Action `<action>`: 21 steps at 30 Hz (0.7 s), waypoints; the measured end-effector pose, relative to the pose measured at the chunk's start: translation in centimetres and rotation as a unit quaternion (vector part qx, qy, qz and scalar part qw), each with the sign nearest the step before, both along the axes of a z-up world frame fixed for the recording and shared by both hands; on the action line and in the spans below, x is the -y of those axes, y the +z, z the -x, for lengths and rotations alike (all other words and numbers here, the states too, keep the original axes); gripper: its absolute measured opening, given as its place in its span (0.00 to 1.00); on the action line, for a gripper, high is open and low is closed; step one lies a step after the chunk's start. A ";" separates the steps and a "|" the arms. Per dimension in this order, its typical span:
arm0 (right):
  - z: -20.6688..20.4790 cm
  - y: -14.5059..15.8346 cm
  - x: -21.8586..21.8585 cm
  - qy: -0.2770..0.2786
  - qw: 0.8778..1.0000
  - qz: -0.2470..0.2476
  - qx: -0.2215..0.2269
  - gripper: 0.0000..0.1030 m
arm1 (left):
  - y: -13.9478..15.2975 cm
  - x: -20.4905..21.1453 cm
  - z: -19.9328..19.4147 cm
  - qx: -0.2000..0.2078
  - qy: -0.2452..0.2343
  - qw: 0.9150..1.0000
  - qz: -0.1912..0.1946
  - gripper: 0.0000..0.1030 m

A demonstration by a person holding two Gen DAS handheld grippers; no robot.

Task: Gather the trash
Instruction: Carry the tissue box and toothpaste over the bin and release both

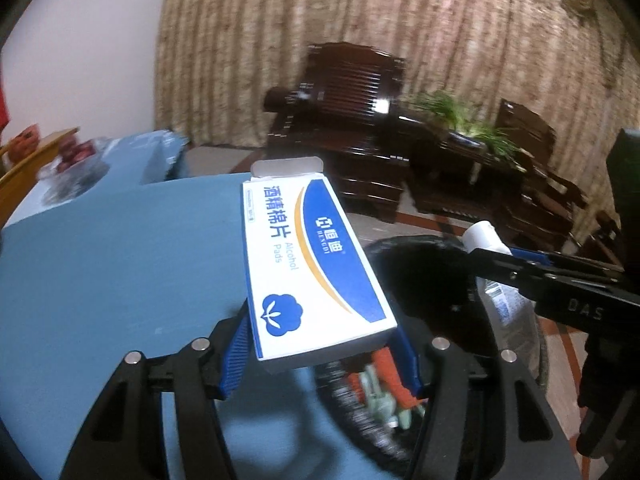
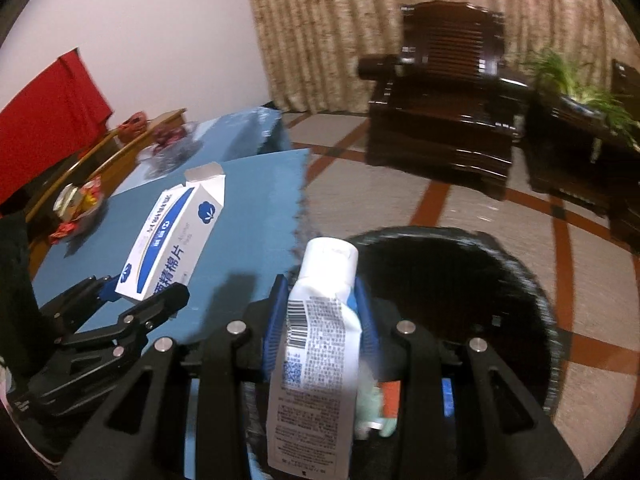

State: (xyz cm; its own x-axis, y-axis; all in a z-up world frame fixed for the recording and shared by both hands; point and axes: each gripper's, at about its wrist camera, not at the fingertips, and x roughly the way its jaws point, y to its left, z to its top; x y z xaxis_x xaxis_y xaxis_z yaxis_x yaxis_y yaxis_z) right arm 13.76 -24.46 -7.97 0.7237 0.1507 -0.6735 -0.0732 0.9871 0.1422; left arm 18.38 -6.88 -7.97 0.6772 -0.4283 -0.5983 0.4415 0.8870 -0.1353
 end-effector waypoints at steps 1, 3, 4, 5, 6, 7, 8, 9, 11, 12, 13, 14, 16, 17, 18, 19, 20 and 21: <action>0.2 -0.1 1.0 -0.007 1.000 0.002 -0.001 0.32 | -0.2 1.0 -0.1 0.001 -0.009 1.000 -0.001 0.58; 0.6 -0.5 2.8 -0.019 1.000 0.002 -0.003 0.32 | -0.8 3.0 -0.3 -0.004 -0.027 1.000 -0.004 0.58; 0.6 -0.8 4.1 -0.024 1.000 0.002 -0.005 0.32 | -1.0 3.6 -0.4 -0.006 -0.034 0.999 -0.004 0.58; 0.7 -1.2 4.9 -0.029 1.000 0.002 -0.008 0.32 | -1.4 4.4 -0.5 -0.008 -0.043 0.999 -0.004 0.58; 0.7 -1.6 5.5 -0.034 0.999 0.002 -0.012 0.32 | -1.7 5.3 -0.6 -0.012 -0.054 0.998 -0.006 0.58; 0.8 -2.0 6.0 -0.037 0.999 0.003 -0.015 0.32 | -2.0 5.9 -0.7 -0.018 -0.065 0.998 -0.003 0.58; 0.8 -2.4 6.5 -0.040 0.999 0.003 -0.019 0.32 | -2.2 6.5 -0.8 -0.025 -0.076 0.997 0.002 0.58; 0.9 -2.9 7.1 -0.042 0.999 0.003 -0.022 0.32 | -2.4 7.2 -1.0 -0.032 -0.088 0.996 0.006 0.59; 0.8 -3.6 8.1 -0.048 0.998 0.005 -0.030 0.34 | -2.6 7.9 -1.1 -0.038 -0.105 0.994 0.008 0.64; 0.8 -3.9 8.6 -0.052 0.998 0.006 -0.033 0.37 | -2.7 8.2 -1.1 -0.039 -0.108 0.993 0.008 0.72; 0.9 -4.1 8.8 -0.058 0.998 0.010 -0.032 0.52 | -2.7 8.3 -1.1 -0.039 -0.110 0.993 0.008 0.74; 0.8 -4.2 8.9 -0.065 0.997 0.015 -0.029 0.62 | -2.7 8.3 -1.1 -0.038 -0.110 0.993 0.009 0.77; 0.9 -4.3 9.0 -0.075 0.997 0.019 -0.020 0.71 | -2.6 8.3 -1.0 -0.036 -0.106 0.994 0.005 0.79; 1.1 -4.3 9.3 -0.080 0.997 0.017 -0.018 0.75 | -2.7 8.2 -0.7 -0.036 -0.102 0.994 0.003 0.81; 1.3 -4.3 9.6 -0.087 0.996 0.015 -0.014 0.86 | -2.6 7.9 -0.7 -0.036 -0.097 0.995 0.001 0.82; 1.5 -4.3 10.0 -0.094 0.995 0.013 -0.009 0.88 | -2.5 7.5 -0.7 -0.036 -0.092 0.995 -0.001 0.83; 1.7 -4.2 10.2 -0.095 0.995 0.008 -0.005 0.88 | -2.4 7.1 -0.6 -0.036 -0.087 0.996 -0.002 0.85; 1.8 -4.0 10.5 -0.094 0.996 0.002 -0.004 0.90 | -2.2 6.5 -0.5 -0.034 -0.079 0.996 -0.005 0.86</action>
